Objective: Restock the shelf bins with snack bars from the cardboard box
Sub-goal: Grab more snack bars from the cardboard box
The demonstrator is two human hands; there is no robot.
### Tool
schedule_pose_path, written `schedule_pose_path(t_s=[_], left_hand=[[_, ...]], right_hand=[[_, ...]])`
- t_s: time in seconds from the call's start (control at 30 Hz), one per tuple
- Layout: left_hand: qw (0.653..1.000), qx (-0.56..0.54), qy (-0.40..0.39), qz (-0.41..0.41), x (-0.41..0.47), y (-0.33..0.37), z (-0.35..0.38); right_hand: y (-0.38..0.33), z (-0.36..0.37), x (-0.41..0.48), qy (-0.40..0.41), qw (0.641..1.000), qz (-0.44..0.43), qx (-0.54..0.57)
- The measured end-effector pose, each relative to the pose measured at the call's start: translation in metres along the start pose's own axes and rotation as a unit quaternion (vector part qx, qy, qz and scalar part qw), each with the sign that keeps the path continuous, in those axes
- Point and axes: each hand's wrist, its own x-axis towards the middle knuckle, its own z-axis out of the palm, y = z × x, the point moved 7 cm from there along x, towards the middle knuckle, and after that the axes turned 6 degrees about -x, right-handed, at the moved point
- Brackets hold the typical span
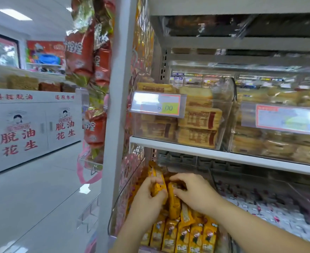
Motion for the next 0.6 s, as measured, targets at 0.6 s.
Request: schedule_pose_path(t_s=[0.6], left_hand=[[0.964,0.191,-0.049,0.177,-0.046,0.034,-0.059]], right_hand=[[-0.045,0.001,-0.009,-0.038,0.879,0.094,0.466]])
